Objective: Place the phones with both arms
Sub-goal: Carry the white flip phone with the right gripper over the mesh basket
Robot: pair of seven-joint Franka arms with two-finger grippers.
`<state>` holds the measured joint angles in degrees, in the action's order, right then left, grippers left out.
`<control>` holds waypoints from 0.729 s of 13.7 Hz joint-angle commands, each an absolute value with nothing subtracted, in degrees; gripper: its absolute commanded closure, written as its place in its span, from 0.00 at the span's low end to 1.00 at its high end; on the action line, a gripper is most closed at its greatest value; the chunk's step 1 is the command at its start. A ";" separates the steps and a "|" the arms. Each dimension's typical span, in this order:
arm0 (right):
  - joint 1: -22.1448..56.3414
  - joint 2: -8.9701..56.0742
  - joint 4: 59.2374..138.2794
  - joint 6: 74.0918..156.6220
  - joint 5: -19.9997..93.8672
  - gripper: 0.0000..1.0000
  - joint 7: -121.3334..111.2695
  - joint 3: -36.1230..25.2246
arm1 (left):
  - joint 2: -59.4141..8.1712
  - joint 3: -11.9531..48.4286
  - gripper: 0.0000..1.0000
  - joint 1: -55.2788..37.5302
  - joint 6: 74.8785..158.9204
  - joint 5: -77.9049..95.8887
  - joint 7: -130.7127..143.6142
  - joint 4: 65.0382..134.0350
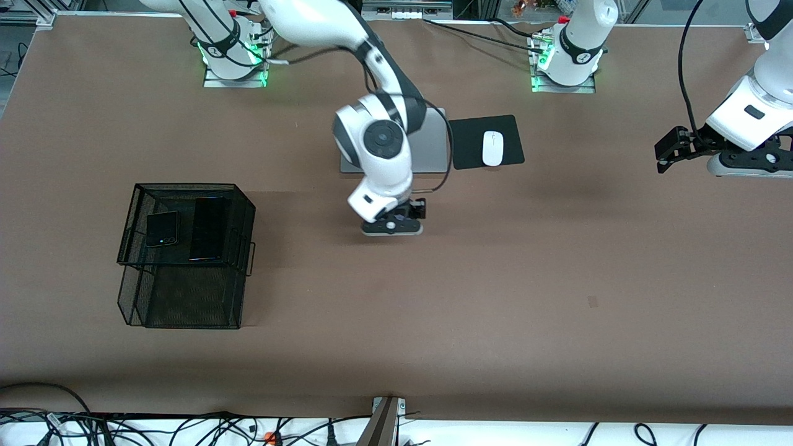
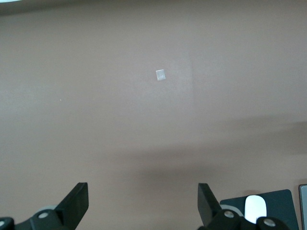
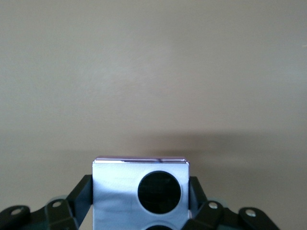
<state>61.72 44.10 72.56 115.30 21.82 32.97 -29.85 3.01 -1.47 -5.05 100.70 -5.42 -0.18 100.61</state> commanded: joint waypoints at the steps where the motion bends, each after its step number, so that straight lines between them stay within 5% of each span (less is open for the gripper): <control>1: 59.07 37.45 70.16 101.56 21.36 1.00 31.39 -33.03 | 3.16 -1.58 0.00 -5.19 99.84 -4.57 -0.62 99.93; 6: 55.74 34.98 70.66 90.27 21.97 1.00 12.34 -47.36 | 3.25 -1.58 0.00 -5.19 99.84 -4.57 -0.53 99.84; 10: 41.96 34.98 70.75 89.12 21.97 1.00 -2.34 -47.99 | 3.16 -1.49 0.00 -5.19 99.84 -4.57 -0.61 99.84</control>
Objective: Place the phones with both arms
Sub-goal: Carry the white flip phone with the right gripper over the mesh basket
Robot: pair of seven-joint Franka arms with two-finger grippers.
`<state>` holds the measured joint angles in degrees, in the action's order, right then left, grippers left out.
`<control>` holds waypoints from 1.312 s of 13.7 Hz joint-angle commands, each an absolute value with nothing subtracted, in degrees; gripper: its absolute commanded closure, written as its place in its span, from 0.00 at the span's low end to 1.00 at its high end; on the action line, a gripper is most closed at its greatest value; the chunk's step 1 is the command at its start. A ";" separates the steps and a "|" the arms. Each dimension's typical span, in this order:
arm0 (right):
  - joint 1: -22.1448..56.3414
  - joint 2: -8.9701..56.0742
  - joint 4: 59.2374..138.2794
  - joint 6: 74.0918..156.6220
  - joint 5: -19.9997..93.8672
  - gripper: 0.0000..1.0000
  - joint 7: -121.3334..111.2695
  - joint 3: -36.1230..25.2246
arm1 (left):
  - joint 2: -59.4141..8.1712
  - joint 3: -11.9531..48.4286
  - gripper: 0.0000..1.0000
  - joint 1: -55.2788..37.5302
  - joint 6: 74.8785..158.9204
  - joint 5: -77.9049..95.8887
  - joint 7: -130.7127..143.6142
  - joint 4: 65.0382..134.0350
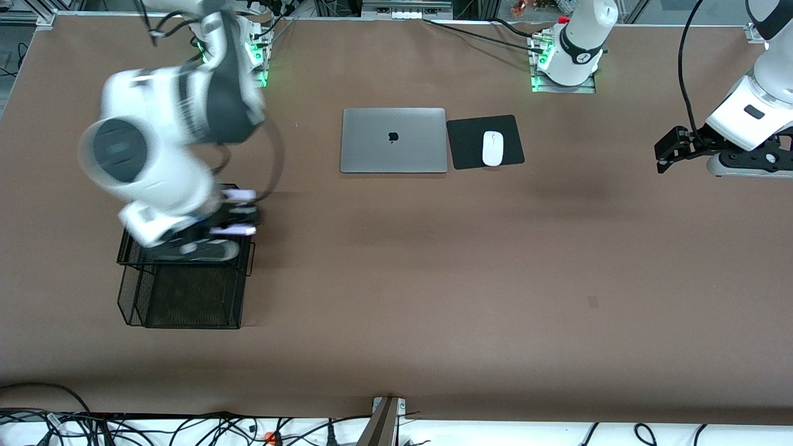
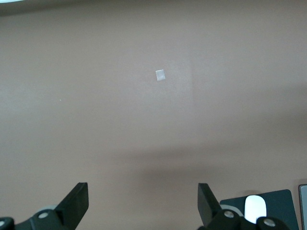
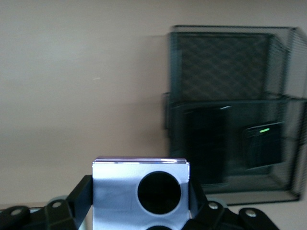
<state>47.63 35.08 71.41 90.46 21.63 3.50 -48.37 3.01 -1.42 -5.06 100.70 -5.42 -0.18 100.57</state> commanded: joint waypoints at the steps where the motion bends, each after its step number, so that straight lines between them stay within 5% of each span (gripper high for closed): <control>1: 38.97 35.24 70.58 89.73 21.97 1.00 -4.98 -47.81 | 3.25 -1.49 0.00 -5.19 99.84 -4.57 -0.53 99.84; 9: 31.39 43.66 69.79 103.52 29.77 1.00 -10.98 -46.50 | 3.25 -1.58 0.00 -5.19 98.35 -4.48 -0.70 99.84; 18: 22.24 51.67 69.79 114.17 32.61 1.00 -16.70 -34.11 | 3.34 -1.50 0.00 -5.19 97.91 -4.48 -0.62 99.84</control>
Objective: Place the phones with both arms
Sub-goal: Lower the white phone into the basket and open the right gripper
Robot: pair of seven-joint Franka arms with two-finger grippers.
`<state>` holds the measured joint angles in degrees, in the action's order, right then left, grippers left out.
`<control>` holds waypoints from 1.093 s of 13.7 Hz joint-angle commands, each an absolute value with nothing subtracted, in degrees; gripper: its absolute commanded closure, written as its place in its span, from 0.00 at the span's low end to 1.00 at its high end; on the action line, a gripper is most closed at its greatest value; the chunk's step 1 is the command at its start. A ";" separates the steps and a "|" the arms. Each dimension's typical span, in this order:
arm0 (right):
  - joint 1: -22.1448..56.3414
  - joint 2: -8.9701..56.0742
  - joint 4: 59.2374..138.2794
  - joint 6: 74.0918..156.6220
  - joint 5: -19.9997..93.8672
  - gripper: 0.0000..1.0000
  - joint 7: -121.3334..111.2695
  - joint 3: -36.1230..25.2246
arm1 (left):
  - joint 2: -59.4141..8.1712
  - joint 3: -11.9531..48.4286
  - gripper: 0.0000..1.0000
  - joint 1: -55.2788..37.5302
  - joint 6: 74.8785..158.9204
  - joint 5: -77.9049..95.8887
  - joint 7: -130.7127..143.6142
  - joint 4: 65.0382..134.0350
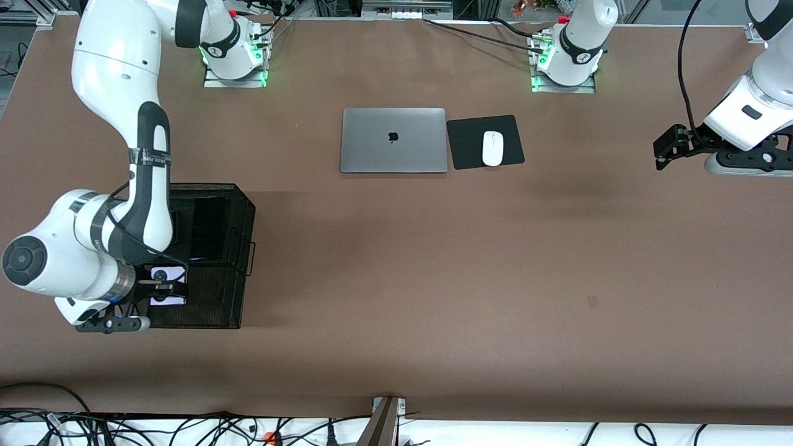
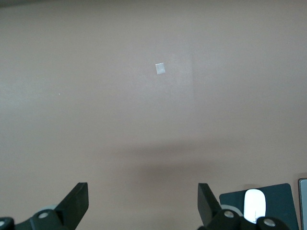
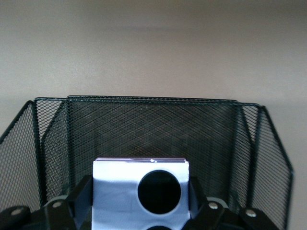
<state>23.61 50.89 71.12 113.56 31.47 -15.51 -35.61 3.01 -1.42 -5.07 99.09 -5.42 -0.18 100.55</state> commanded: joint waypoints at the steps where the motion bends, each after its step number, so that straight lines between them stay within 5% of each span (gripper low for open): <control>1: 22.24 52.38 69.79 114.95 32.69 1.00 -16.70 -34.01 | 3.34 -1.49 0.00 -5.19 97.48 -4.48 -0.70 99.84; 4: 21.89 53.35 69.79 115.75 32.70 1.00 -16.44 -33.31 | 3.34 -1.49 0.00 -5.19 97.30 -4.48 -0.70 99.84; 5: 21.88 53.35 69.79 115.84 32.87 0.57 -16.26 -33.22 | 3.34 -1.58 0.00 -5.19 97.29 -4.48 -0.70 99.84; 6: 21.45 53.35 69.87 116.10 33.39 0.01 -16.26 -33.05 | 3.34 -1.58 0.00 -5.19 97.21 -4.48 -0.70 99.84; 15: 23.11 40.01 70.40 99.07 27.62 0.00 -16.35 -38.06 | 3.34 -1.58 0.00 -5.19 97.21 -4.57 -0.79 99.84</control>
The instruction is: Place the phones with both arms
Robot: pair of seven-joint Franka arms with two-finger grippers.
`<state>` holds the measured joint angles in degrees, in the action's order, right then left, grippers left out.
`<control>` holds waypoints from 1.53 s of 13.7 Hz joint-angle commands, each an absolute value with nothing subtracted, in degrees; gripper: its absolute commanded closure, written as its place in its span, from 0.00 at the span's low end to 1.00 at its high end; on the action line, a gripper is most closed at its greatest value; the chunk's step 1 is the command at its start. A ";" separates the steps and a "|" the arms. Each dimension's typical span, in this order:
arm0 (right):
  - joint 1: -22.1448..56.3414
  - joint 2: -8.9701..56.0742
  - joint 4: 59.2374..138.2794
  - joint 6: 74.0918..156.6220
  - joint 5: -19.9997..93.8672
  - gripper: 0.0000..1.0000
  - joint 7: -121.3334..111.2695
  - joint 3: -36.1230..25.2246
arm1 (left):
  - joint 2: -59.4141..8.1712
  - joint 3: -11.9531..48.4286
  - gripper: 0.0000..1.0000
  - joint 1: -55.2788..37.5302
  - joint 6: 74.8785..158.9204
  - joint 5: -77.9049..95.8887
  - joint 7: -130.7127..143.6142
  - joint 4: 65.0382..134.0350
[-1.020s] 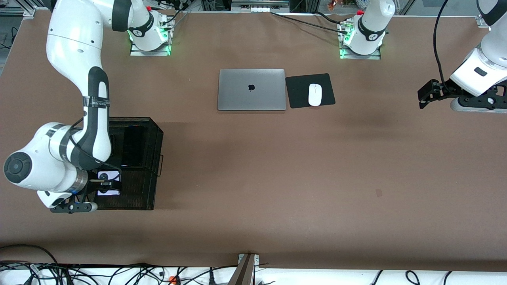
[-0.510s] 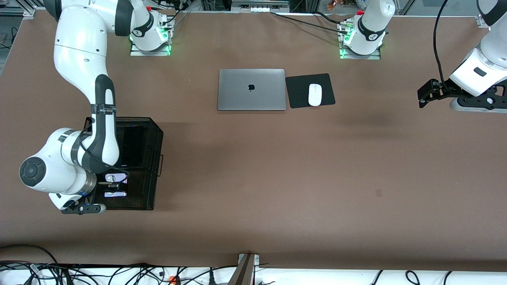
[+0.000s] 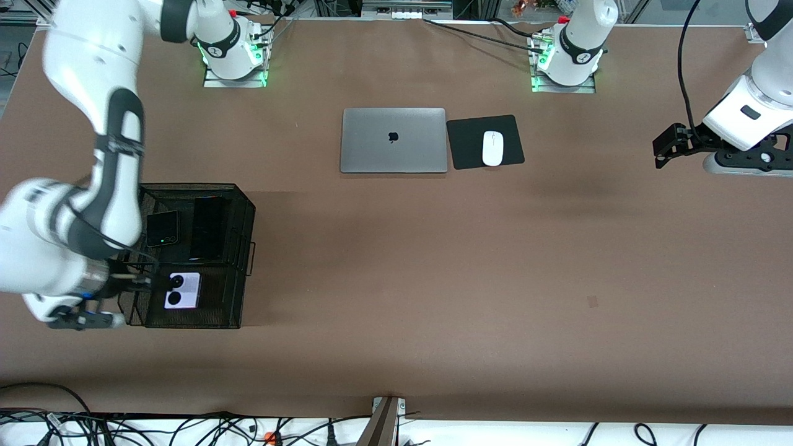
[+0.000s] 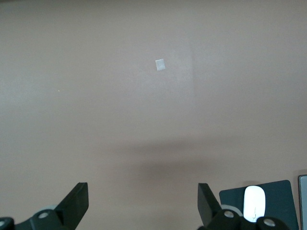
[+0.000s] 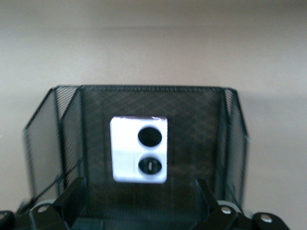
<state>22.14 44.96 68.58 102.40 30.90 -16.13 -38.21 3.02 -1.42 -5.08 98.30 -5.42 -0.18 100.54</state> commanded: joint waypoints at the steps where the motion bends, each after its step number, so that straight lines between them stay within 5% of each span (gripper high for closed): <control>1: 23.90 38.08 71.36 97.49 25.77 0.00 -15.91 -38.14 | 3.34 -1.58 0.00 -5.19 97.21 -4.57 -0.70 99.84; 8: 33.40 20.07 87.34 97.12 14.62 0.00 -12.76 -42.90 | 3.34 -1.58 0.00 -5.19 97.21 -4.48 -0.70 99.84; 12: 29.12 8.72 93.77 96.86 4.41 0.00 -4.59 -32.99 | 3.34 -1.58 0.00 -5.19 97.12 -4.48 -0.70 99.84; 17: 4.26 2.73 93.43 92.12 -0.70 0.00 -2.37 -7.42 | 3.34 -1.58 0.00 -5.19 97.12 -4.48 -0.79 99.84; 21: -3.95 1.32 93.34 91.23 -0.70 0.00 -2.37 -1.06 | 3.34 -1.58 0.00 -5.19 97.12 -4.48 -0.79 99.84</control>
